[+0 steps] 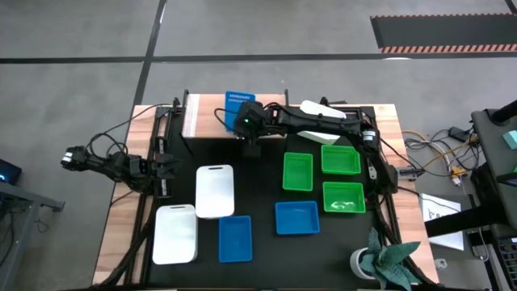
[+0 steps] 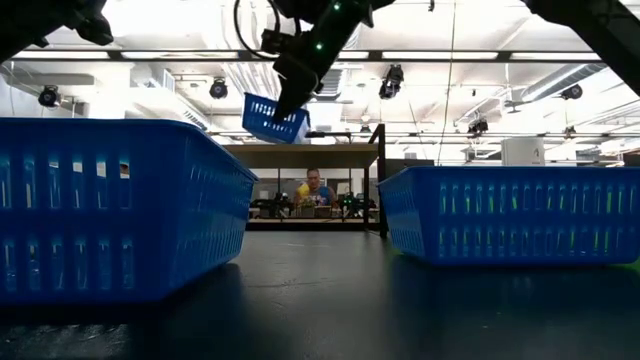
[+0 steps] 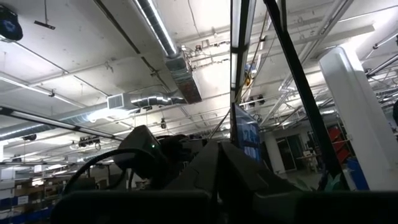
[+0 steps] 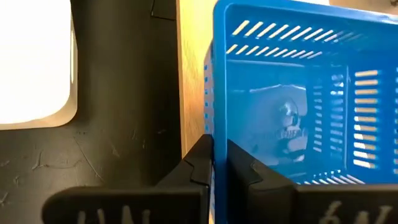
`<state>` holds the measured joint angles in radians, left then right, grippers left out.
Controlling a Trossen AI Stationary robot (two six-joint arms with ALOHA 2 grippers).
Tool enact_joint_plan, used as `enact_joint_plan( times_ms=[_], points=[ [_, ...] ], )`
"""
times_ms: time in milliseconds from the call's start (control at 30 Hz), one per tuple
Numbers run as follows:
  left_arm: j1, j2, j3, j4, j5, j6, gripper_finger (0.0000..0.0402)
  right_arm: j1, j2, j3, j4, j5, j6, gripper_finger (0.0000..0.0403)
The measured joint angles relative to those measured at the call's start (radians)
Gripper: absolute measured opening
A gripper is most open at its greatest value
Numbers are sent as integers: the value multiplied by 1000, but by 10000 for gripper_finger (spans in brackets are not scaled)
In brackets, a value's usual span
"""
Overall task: Stack baskets on shelf by color
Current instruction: Put the top blue bin on the shelf
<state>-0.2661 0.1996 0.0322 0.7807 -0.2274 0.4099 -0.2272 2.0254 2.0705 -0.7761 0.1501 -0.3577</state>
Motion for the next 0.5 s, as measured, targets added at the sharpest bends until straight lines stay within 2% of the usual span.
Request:
enact_joint_plan(
  times_ms=[267, 500],
  points=[
    [0, 0, 0, 17, -15, 0, 0, -7, 1, 0, -1, 7, -11, 15],
    [0, 0, 0, 19, -15, 0, 0, -22, 5, 0, 0, 8, -11, 68]
  ],
)
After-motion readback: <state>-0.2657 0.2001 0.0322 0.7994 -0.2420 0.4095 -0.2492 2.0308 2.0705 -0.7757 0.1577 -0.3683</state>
